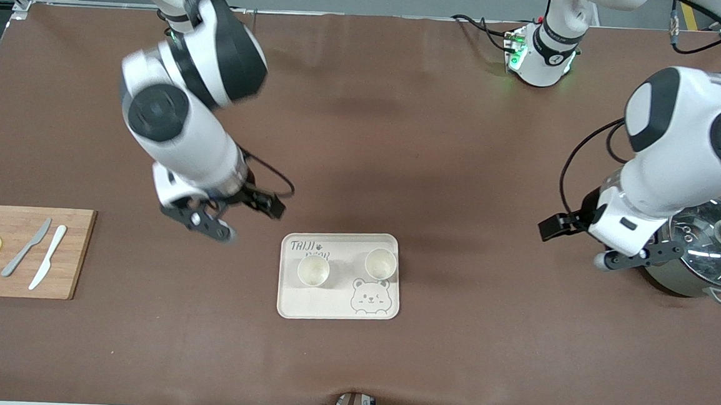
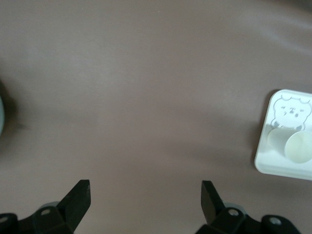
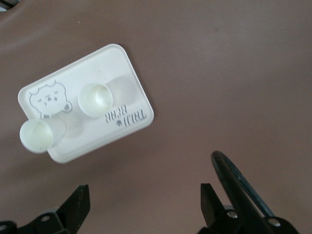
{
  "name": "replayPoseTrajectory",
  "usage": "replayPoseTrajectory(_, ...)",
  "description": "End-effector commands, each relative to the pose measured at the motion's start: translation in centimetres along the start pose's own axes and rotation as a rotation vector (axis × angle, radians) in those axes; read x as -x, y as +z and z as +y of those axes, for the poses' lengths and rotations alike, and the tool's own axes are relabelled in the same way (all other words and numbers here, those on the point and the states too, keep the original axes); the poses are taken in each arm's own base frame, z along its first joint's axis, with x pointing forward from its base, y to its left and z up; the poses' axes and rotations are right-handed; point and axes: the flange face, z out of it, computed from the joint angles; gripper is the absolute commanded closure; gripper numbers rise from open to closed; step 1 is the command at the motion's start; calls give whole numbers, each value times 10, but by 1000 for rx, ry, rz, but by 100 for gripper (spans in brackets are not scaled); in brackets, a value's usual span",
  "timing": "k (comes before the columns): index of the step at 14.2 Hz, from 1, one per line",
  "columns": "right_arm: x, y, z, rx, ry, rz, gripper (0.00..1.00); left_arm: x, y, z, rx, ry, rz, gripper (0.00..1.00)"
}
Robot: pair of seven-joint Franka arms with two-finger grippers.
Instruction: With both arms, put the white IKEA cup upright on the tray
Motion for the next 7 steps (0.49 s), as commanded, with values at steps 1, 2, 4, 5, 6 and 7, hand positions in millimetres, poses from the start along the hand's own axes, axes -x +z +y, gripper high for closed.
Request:
replayPoseTrajectory(1,27,-73,68,9,-63,-34,0,14,-18,-32,-13,72,-17,0)
replayPoseTrajectory(2,30,-92,93,19,-77,-44,0,14,-25,-45,-10,86,-20,0)
replayPoseTrajectory(4,29,-114,140,33,-114,-60,0,16,-36,-62,-7,115,-28,0)
replayPoseTrajectory(5,26,-121,173,27,-136,-53,0,16,-43,-72,-5,118,-26,0)
replayPoseTrajectory(6,21,-124,204,21,-175,-42,0,18,-46,-77,-5,130,-34,0)
replayPoseTrajectory(7,15,-125,231,16,-201,-30,0,20,-54,-84,-1,140,-33,0)
